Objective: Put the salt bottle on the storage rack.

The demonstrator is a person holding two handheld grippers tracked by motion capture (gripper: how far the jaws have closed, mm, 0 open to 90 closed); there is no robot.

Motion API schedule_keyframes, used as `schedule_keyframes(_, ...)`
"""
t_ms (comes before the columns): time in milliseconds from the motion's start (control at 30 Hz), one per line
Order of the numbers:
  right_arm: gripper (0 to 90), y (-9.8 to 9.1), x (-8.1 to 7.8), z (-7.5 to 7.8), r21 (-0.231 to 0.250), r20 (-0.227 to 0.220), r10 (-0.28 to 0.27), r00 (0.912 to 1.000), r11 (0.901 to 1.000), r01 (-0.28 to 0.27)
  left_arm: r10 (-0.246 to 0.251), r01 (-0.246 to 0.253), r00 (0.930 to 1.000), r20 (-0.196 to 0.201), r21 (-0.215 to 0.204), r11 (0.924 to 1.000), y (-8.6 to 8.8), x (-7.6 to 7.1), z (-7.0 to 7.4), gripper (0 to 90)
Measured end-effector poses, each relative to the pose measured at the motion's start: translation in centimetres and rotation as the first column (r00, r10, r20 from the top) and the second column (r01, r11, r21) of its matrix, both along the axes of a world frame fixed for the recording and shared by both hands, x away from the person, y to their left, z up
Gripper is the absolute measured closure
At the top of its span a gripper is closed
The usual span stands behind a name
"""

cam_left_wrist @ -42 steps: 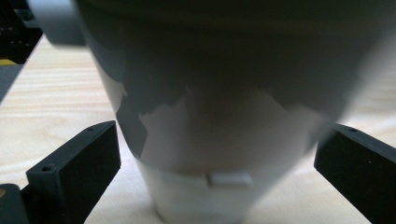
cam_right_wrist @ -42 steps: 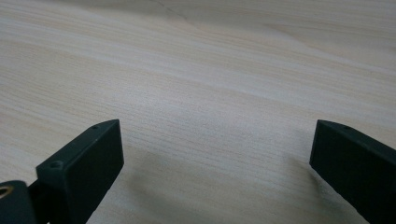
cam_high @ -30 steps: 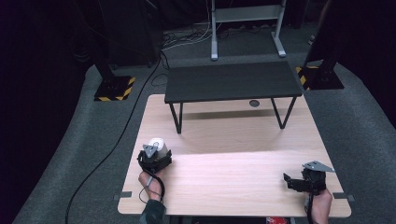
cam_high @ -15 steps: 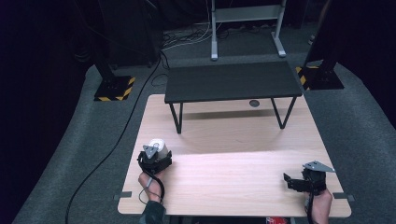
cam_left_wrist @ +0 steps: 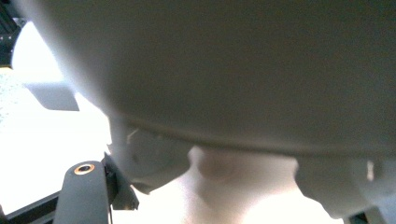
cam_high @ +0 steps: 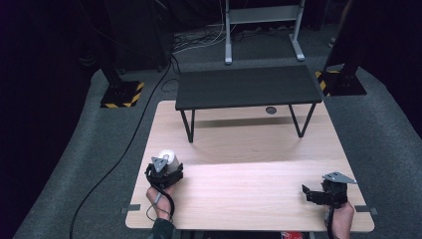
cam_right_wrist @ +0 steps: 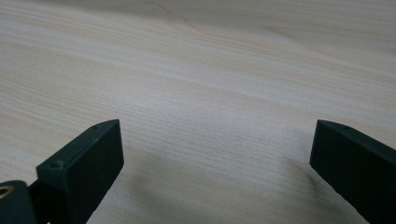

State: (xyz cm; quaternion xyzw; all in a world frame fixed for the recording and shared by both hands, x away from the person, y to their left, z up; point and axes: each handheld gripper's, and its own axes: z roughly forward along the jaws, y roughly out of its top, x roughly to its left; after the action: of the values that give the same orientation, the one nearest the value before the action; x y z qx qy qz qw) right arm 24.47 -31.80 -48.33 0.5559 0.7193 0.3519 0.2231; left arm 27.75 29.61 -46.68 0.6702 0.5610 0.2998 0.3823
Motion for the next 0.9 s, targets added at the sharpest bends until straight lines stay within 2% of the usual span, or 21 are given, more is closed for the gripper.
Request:
schedule_keyframes(500,1.5,0.0,0.1,0.0,-0.002,-0.005,0.001,1.0,1.0,-0.001,-0.039,0.039,0.9992,0.014,-0.004,0.9992,-0.6,-0.1,2.0,29.8)
schedule_keyframes(700,1.5,-0.1,0.1,0.0,0.003,-0.004,0.002,1.0,1.0,-0.002,-0.067,0.067,0.9976,0.015,0.011,0.9977,-1.1,0.2,3.1,29.8)
schedule_keyframes(900,1.5,-0.1,0.1,0.0,0.005,-0.005,0.004,1.0,1.0,-0.004,-0.086,0.086,0.9961,0.019,0.004,0.9963,-1.3,0.5,3.9,29.9)
